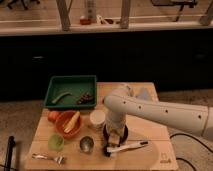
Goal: Wipe purple bowl with eraser
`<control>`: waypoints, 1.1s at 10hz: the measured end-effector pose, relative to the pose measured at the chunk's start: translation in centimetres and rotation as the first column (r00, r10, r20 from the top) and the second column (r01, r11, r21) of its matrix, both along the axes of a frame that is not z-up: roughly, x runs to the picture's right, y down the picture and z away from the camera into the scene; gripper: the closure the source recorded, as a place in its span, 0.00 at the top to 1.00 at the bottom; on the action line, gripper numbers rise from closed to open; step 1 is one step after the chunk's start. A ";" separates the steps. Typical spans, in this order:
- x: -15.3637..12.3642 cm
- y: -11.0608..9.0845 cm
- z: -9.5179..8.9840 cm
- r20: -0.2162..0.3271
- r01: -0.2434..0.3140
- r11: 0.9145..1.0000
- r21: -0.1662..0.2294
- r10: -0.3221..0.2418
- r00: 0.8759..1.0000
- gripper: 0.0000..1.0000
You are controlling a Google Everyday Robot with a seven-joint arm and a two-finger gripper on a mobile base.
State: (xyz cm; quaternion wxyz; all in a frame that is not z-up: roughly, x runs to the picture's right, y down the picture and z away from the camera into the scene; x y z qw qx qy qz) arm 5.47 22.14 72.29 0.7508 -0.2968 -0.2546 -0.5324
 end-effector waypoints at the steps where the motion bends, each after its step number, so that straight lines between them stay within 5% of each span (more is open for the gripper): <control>1: 0.7 -0.2 0.3 -0.024 -0.006 1.000 0.004 0.006 1.000 0.00; 5: 1.8 -2.0 1.9 -0.075 -0.014 0.999 0.032 0.017 0.997 0.00; 11: -1.5 -2.2 1.8 -0.029 0.015 1.000 0.025 -0.014 0.999 0.00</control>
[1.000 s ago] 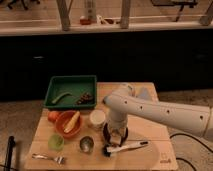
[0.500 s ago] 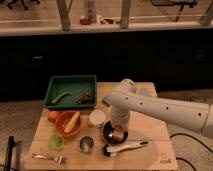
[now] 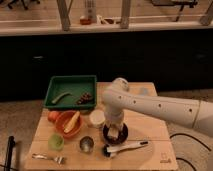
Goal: Wipe purple bowl with eraser
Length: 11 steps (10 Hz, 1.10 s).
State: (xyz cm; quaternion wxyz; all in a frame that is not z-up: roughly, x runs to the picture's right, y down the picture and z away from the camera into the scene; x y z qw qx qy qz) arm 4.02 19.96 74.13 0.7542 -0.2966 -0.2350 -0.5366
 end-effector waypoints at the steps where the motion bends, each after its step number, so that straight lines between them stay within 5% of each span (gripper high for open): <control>1: -0.2 0.2 -0.2 0.004 0.002 1.000 -0.001 -0.002 1.000 0.00; 11: -0.6 0.3 -0.6 0.016 0.001 1.000 -0.001 -0.001 1.000 0.00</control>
